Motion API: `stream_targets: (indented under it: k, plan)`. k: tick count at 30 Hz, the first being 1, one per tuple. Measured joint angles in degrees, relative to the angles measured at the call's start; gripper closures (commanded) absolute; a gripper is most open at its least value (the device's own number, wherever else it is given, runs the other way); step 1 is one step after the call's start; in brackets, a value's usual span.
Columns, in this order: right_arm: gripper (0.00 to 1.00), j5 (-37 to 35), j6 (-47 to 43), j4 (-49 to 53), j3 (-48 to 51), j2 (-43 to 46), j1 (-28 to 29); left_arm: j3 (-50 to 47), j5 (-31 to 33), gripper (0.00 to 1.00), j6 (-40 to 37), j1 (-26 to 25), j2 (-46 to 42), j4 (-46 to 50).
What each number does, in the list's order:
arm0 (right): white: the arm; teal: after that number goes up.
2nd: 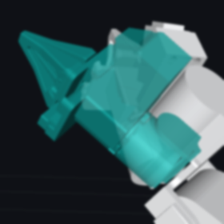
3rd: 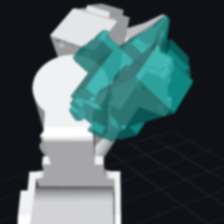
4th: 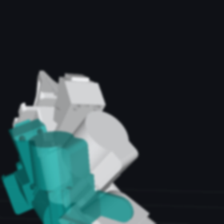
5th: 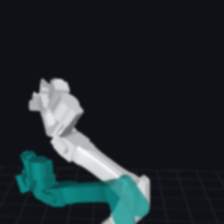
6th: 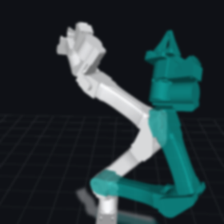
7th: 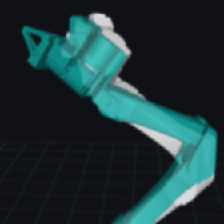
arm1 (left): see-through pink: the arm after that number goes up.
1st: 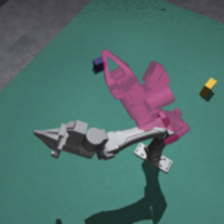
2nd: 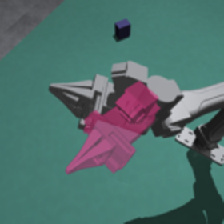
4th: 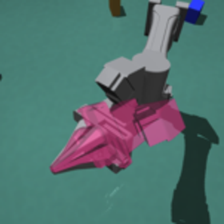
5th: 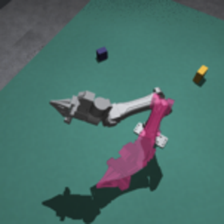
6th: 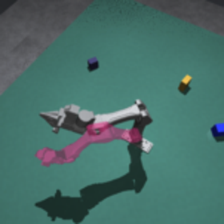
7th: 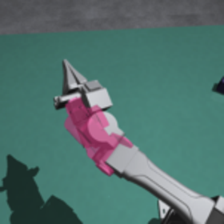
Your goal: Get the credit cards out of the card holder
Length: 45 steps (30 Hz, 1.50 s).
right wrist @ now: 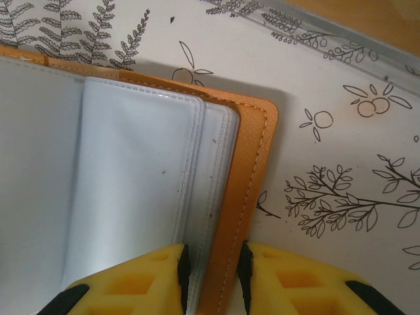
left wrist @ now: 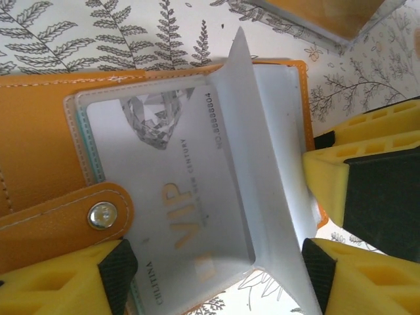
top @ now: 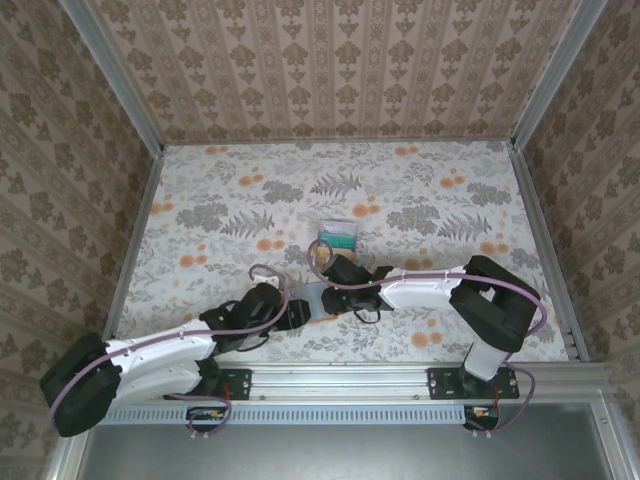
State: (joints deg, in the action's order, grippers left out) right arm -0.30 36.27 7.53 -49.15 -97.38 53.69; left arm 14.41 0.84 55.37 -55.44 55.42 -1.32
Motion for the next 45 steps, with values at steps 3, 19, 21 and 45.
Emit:
stream_targets:
  k: [3, 19, 21, 45]
  plan:
    - [0.69, 0.0, 0.0, 0.0, 0.0, 0.0, 0.0, 0.3, 0.0, 0.19, -0.1, -0.4, -0.7, 0.3]
    - [0.68, -0.4, 0.2, 0.0, -0.3, -0.2, 0.2, 1.1, 0.0, 0.02, -0.2, -1.2, -2.6, 0.9]
    - [0.66, -0.8, 0.2, 0.0, -0.3, -0.1, 0.4, 1.2, 0.3, 0.02, -0.2, -1.2, -3.1, 1.8]
    - [0.84, 5.5, 4.6, -4.9, -3.7, 3.5, 0.6, -2.7, 2.5, 0.9, -0.9, 2.7, -11.5, 8.0]
